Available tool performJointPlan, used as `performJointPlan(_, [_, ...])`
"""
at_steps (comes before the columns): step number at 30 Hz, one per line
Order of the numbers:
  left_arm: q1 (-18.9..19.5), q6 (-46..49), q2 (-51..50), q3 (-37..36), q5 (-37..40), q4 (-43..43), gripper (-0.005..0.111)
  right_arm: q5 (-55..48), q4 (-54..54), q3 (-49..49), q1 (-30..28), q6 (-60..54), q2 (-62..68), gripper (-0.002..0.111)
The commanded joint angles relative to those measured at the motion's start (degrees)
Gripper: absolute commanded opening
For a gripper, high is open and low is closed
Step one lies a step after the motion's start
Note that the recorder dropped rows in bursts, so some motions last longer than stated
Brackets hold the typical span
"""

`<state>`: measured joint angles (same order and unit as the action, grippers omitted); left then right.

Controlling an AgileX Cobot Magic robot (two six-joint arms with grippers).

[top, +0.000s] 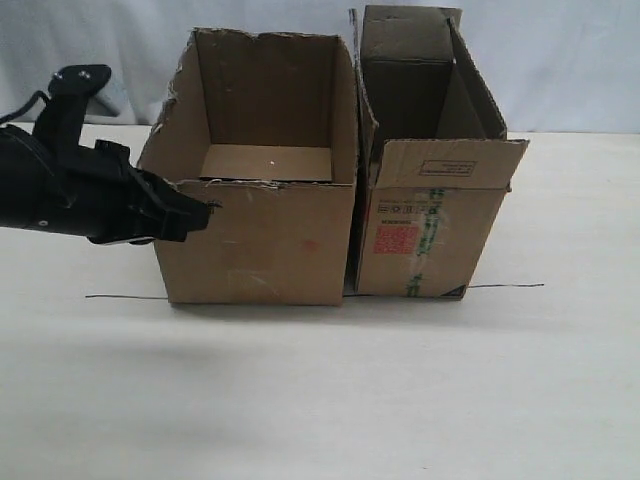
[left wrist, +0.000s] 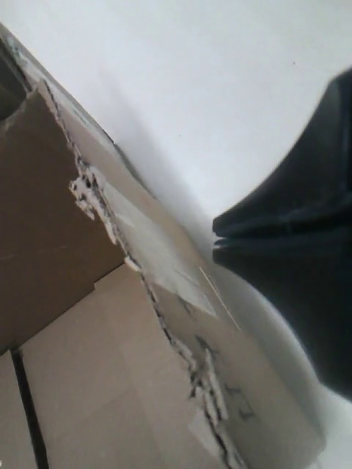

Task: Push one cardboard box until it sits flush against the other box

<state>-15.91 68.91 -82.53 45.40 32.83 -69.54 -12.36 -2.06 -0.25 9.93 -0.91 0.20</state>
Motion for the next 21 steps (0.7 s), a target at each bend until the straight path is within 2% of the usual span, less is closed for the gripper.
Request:
performJointPlan(1, [-0.1, 11.1, -4.8, 0.0, 1.3, -12.8, 0.0, 0.3, -0.1, 0.2, 0.3, 0.0, -0.2, 0.005])
performJointPlan(3, [-0.1, 16.2, -6.7, 0.0, 2.0, -18.8, 0.0, 0.3, -0.1, 0.2, 0.3, 0.0, -0.2, 0.005])
performJointPlan(11, [-0.1, 25.3, -9.4, 0.0, 3.5, -28.8, 0.0, 0.3, -0.1, 0.2, 0.3, 0.0, -0.2, 0.005])
performJointPlan(17, [-0.1, 25.7, -11.5, 2.6, 5.1, -28.9, 0.0, 0.3, -0.1, 0.2, 0.3, 0.0, -0.2, 0.005])
performJointPlan(21, [-0.1, 24.1, -11.3, 3.7, 9.5, -27.5, 0.0, 0.2, 0.0, 0.2, 0.3, 0.0, -0.2, 0.005])
